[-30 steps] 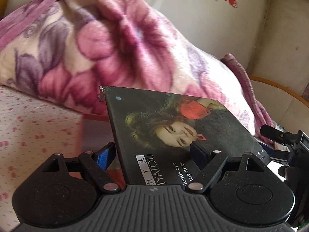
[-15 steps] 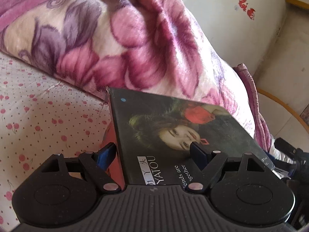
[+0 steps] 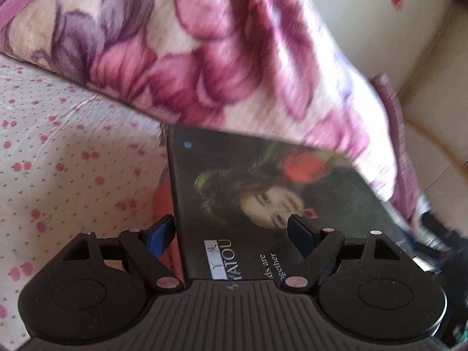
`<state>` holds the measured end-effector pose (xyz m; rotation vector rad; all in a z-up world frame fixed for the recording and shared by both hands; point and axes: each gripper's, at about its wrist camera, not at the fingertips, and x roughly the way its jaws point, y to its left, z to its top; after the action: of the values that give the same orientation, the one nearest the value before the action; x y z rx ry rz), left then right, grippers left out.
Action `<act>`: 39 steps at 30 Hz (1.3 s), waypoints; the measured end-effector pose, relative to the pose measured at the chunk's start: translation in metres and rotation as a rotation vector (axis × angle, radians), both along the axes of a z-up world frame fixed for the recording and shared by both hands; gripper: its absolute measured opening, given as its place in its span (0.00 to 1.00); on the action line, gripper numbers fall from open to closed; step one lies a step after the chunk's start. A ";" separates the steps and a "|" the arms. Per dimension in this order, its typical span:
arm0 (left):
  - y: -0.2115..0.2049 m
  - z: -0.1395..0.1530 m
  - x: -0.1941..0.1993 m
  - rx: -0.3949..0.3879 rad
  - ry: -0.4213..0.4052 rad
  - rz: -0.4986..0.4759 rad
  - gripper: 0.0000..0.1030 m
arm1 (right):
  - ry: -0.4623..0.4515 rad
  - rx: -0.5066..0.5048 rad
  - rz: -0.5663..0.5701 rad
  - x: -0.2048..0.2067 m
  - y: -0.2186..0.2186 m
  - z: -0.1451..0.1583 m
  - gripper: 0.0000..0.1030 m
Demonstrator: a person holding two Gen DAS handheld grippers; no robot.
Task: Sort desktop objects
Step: 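Lift the book with both tools and carry it over the pink box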
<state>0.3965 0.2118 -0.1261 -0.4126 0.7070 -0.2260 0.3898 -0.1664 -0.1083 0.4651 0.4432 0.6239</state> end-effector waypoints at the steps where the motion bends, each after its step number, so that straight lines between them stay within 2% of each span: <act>1: -0.003 -0.001 0.001 0.014 -0.003 0.008 0.84 | 0.013 0.001 0.002 0.001 0.000 -0.002 0.99; 5: -0.016 0.000 0.003 0.048 -0.023 0.041 0.91 | 0.013 -0.051 -0.006 0.003 0.005 -0.006 0.99; 7: -0.018 -0.001 0.004 0.046 -0.026 0.049 0.92 | 0.018 -0.035 -0.014 0.004 0.002 -0.009 0.99; 14: -0.017 -0.001 0.004 0.050 -0.019 0.052 0.93 | 0.011 -0.059 -0.064 0.008 -0.001 -0.013 0.99; 19: -0.013 0.003 -0.001 0.109 -0.028 0.105 0.93 | 0.013 -0.062 -0.099 0.010 -0.008 -0.013 0.99; 22: -0.016 0.006 -0.004 0.165 -0.051 0.112 0.93 | 0.059 -0.064 -0.105 0.018 -0.012 -0.018 0.99; 28: -0.046 0.011 -0.006 0.253 -0.115 0.008 0.93 | 0.193 -0.035 -0.054 0.032 -0.015 -0.036 0.99; 33: -0.052 0.011 -0.006 0.270 -0.130 -0.008 0.93 | 0.211 0.002 -0.045 0.034 -0.020 -0.040 0.99; 35: -0.051 0.011 -0.007 0.272 -0.132 -0.002 0.93 | 0.187 -0.026 -0.061 0.030 -0.020 -0.038 0.99; 38: -0.047 0.017 -0.011 0.288 -0.170 0.064 0.93 | 0.107 -0.107 -0.114 0.022 -0.018 -0.029 0.99; 39: -0.046 0.020 -0.013 0.301 -0.192 0.078 0.93 | 0.052 -0.155 -0.125 0.019 -0.014 -0.023 0.99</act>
<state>0.3835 0.1658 -0.1058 -0.1283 0.5247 -0.0817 0.4084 -0.1805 -0.1311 0.3591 0.5036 0.4544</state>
